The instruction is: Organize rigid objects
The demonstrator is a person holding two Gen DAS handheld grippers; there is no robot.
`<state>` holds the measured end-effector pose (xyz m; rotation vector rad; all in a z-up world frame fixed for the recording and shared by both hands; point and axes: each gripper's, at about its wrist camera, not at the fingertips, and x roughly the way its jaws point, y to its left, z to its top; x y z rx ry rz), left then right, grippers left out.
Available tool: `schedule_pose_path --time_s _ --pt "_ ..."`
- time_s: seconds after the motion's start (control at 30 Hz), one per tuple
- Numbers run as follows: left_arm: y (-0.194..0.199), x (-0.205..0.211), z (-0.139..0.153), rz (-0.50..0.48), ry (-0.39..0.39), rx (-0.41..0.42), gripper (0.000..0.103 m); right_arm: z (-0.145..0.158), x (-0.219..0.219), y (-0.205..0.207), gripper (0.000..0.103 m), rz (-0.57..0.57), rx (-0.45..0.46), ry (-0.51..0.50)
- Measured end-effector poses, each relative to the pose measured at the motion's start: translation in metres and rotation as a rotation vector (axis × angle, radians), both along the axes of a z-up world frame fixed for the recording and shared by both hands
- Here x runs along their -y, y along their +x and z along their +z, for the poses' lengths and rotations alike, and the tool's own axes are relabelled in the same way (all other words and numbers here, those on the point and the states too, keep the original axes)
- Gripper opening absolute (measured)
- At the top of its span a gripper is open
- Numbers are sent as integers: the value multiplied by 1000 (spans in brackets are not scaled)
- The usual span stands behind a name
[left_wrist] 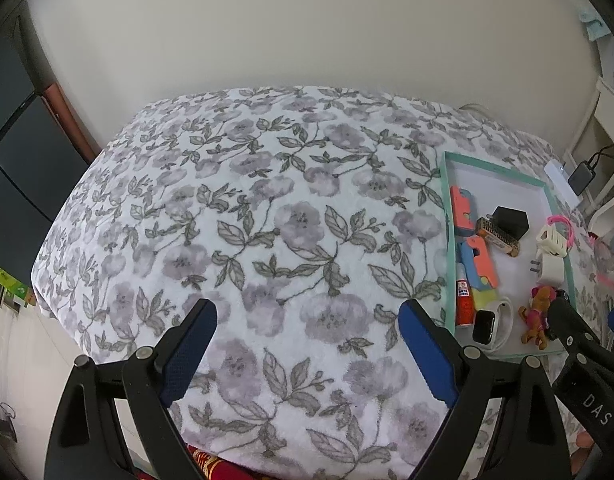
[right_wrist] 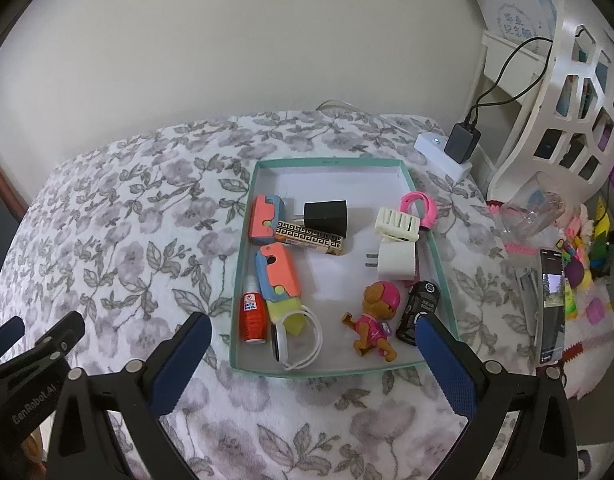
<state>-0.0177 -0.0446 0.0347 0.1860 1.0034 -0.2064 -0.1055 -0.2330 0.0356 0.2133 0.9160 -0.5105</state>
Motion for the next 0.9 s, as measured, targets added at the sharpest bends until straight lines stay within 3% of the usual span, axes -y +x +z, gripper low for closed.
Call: schedule_pose_path --time_s 0.9 --pt "1 0 1 17 1 -18 92 0 -2 1 103 21 -14 -10"
